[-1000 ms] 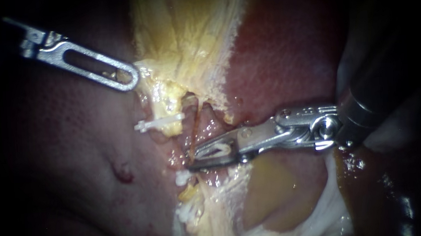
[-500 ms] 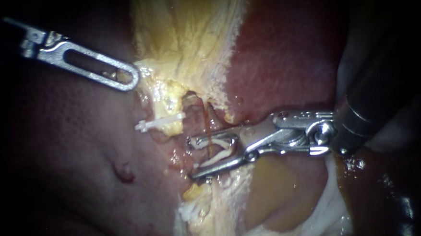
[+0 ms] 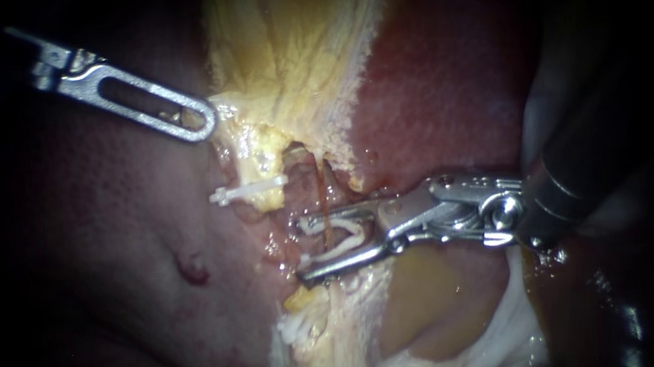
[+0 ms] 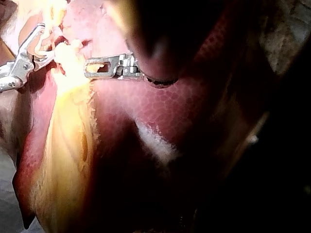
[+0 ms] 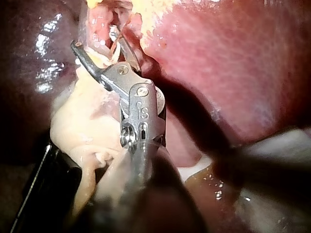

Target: Clipping second clip right tube

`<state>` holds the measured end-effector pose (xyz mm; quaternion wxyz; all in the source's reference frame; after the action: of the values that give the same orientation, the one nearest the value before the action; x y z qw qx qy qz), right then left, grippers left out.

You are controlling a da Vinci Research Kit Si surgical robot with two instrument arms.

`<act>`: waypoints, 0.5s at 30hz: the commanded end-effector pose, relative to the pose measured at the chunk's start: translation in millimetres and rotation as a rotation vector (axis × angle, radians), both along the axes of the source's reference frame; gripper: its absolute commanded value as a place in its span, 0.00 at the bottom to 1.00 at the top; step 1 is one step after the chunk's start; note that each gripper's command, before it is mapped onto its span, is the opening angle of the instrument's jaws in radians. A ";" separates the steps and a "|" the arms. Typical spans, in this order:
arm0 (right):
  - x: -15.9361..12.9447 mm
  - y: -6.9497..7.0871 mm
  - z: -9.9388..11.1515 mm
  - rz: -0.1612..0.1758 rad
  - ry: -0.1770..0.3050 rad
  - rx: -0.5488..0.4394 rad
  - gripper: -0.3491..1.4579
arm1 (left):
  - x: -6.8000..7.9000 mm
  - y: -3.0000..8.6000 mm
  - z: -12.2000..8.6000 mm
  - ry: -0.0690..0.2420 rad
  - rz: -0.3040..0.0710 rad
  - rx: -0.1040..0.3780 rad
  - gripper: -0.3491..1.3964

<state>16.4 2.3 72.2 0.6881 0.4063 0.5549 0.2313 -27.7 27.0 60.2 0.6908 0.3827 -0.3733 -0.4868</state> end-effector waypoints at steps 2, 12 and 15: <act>0.0 0.0 0.1 0.013 0.009 0.031 0.47 | 0.0 0.0 0.0 0.000 0.000 0.000 0.00; 0.1 -0.5 1.5 -0.022 0.045 0.122 0.47 | 0.0 0.0 0.0 0.000 0.000 0.000 0.00; 0.1 -0.8 1.7 -0.029 0.050 0.124 0.47 | 0.0 0.0 0.0 0.000 0.000 0.000 0.00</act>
<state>16.4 1.5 73.9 0.6494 0.4632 0.5507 0.2458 -27.6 27.0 60.2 0.6908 0.3827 -0.3734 -0.4868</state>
